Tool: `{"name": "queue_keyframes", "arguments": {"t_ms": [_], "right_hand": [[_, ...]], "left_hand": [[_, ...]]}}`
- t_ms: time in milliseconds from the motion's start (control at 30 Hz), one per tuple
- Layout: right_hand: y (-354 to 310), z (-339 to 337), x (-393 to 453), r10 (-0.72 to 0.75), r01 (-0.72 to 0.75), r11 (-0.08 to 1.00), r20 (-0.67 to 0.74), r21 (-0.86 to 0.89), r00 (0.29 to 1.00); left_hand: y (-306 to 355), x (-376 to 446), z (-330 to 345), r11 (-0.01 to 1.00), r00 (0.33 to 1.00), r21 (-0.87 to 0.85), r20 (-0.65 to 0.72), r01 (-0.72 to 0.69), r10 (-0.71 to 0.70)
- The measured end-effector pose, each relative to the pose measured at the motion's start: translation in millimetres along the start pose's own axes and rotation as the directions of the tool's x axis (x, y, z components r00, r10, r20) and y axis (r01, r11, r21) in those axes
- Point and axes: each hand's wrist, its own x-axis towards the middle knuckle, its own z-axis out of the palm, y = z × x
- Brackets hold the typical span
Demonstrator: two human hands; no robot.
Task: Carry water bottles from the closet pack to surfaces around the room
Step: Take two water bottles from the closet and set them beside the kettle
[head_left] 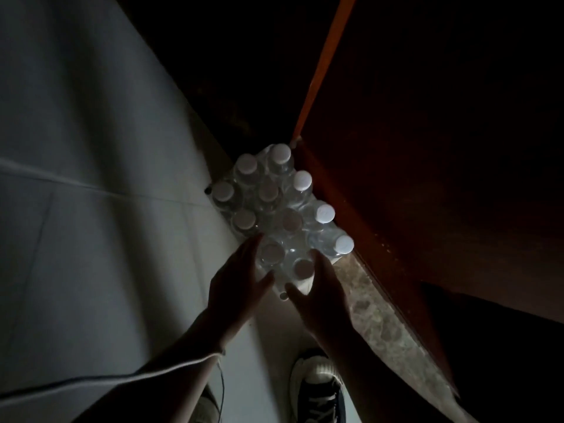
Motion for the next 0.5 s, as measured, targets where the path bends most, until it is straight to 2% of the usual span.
{"name": "queue_keyframes", "arguments": {"t_ms": [100,167,367,500], "right_hand": [[9.4,18.6,16.0,0.069,-0.057,0.981,-0.056,0.185,0.996],[9.7,25.6,22.0,0.125,-0.098,0.964,-0.095,0.245,0.988],[6.6,20.5,10.1,0.117,-0.086,0.982,-0.184,0.167,0.976],[-24.8,-21.2,-17.5,0.097,-0.039,0.963,-0.208,0.266,0.973]], "left_hand": [[-2.2,13.1,10.2,0.999,0.999,-0.017,-0.021,-0.035,0.034],[-1.2,19.0,12.4,0.997,0.997,-0.051,-0.047,-0.056,0.054],[7.9,14.2,-7.0,0.996,0.996,-0.06,-0.048,-0.072,0.07],[34.5,-4.8,-53.5,0.989,0.985,-0.042,-0.103,-0.14,0.135]]}}
